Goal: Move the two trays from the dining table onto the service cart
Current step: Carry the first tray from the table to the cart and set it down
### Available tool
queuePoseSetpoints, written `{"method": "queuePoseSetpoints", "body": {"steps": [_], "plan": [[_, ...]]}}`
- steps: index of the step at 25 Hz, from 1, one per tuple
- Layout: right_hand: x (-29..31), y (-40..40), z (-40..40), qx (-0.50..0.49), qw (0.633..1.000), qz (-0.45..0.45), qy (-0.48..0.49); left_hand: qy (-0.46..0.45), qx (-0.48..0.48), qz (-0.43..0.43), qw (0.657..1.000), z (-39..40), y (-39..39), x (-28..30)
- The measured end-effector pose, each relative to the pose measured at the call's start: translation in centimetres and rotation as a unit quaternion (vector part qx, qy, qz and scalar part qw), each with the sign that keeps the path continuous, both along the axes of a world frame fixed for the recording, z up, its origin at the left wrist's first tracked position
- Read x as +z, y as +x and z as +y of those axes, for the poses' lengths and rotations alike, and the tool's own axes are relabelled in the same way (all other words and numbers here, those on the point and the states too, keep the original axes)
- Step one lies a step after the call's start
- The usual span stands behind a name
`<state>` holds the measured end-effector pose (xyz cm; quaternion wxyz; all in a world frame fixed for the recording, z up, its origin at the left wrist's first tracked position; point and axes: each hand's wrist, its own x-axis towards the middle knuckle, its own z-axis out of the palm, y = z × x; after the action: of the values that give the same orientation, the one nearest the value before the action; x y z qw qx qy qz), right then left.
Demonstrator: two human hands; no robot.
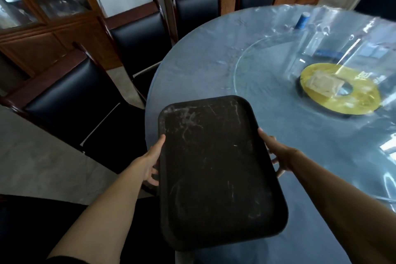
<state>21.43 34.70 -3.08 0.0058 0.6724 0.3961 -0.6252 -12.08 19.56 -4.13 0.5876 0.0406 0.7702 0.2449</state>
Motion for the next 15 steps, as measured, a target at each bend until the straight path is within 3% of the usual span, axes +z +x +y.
{"method": "queuePoseSetpoints", "body": {"steps": [15], "plan": [[10.0, 14.0, -7.8, -0.239, 0.966, -0.006, 0.099, 0.132, -0.218, -0.002, 0.967, 8.8, 12.4, 7.8]]}}
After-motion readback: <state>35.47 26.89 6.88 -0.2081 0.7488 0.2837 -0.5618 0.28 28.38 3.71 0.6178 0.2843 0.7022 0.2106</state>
